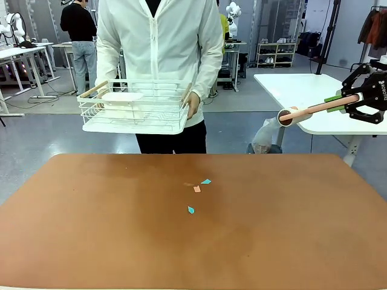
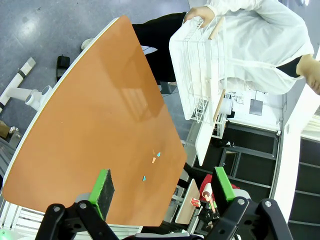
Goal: Clean the table.
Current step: Clean the table with the Lint Roller when the human lifts the Dish drying rack.
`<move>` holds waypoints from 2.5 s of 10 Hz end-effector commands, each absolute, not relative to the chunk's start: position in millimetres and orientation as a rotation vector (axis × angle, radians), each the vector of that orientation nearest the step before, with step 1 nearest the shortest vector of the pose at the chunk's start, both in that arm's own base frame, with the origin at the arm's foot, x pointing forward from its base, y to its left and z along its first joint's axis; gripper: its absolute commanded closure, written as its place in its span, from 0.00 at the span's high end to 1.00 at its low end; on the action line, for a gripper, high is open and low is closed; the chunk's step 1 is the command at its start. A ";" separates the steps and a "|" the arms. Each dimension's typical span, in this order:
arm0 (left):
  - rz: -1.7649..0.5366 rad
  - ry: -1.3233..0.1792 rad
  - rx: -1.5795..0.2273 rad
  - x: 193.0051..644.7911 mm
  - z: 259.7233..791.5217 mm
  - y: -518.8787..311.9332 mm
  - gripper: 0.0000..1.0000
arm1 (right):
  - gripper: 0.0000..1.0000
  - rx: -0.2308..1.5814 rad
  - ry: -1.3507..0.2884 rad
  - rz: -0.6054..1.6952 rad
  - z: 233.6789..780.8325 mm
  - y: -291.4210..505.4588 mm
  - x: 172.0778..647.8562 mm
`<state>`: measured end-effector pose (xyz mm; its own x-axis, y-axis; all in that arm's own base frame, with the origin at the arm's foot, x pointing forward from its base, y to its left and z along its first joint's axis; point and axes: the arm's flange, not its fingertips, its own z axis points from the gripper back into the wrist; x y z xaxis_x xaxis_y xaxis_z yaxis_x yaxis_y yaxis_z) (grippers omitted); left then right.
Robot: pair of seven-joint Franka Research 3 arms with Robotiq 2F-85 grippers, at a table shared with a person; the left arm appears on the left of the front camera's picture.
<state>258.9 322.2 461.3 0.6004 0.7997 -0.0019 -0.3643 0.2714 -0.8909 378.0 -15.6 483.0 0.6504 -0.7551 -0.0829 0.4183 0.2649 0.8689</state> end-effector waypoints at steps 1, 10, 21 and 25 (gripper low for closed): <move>0.811 -0.519 -1.034 257.8 462.3 325.5 1.00 | 0.21 1.025 -0.385 -0.819 483.0 -15.6 378.0; 0.811 -0.519 -1.034 257.8 462.3 325.5 1.00 | 0.21 0.750 -0.082 0.024 459.1 60.6 459.9; 0.811 -0.519 -1.034 257.8 462.3 325.5 1.00 | 0.21 0.823 -0.035 0.023 358.8 70.5 453.0; 0.811 -0.519 -1.034 257.8 462.3 325.5 1.00 | 0.21 0.734 -0.048 0.047 317.6 101.6 492.7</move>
<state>259.4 321.9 461.3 0.6019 0.7986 -0.0028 -0.3652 0.2722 -0.8902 479.5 95.6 317.4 0.9997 0.0253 0.0057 -0.0226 0.7438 0.6680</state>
